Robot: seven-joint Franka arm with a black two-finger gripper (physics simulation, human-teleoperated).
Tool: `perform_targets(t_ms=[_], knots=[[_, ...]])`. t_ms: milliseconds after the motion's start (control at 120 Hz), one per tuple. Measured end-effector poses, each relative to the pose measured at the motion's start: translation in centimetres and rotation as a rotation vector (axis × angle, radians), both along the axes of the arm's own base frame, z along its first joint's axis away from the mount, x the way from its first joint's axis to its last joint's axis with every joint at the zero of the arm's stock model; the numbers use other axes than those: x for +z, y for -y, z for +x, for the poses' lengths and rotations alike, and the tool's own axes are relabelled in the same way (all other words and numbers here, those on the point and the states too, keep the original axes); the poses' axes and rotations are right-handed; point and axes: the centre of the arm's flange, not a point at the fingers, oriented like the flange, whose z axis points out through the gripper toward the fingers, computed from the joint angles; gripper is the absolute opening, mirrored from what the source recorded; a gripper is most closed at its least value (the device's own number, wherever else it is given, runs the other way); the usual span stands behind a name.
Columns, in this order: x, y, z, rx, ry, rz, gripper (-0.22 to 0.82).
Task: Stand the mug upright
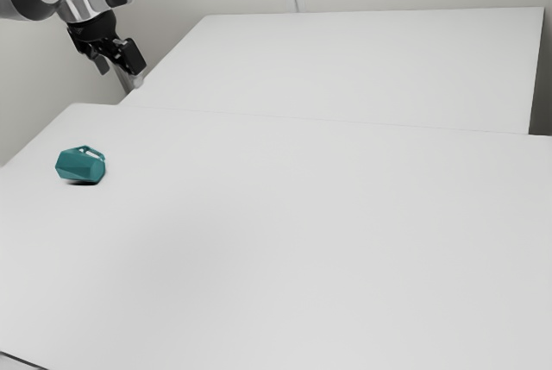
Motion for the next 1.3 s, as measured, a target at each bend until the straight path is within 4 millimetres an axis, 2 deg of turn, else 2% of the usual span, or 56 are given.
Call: perform_targets(t_ms=[217, 275, 333, 442, 642, 792, 858, 1033, 1217, 1300], knots=[[-0.2, 0.0, 0.1, -0.001, -0.001, -0.003, 0.6], [-0.3, -1.0, 0.0, 0.018, 0.0, -0.003, 0.6], [-1.1, -4.1, 0.2, 0.074, -0.005, -0.007, 0.6], [-3.4, -12.1, -0.4, 0.224, -0.033, -0.024, 0.6], [-9.5, -25.7, -2.8, 0.483, -0.122, -0.046, 0.6], [-13.1, -33.5, -3.8, 0.594, -0.168, -0.038, 0.6], [-14.5, -36.4, -4.2, 0.626, -0.178, -0.044, 0.6], [-17.9, -42.7, -3.6, 0.654, -0.153, -0.109, 0.6], [-22.3, -46.2, -2.6, 0.621, -0.07, -0.214, 0.6], [-23.3, -47.2, -1.6, 0.595, 0.001, -0.269, 0.6]])
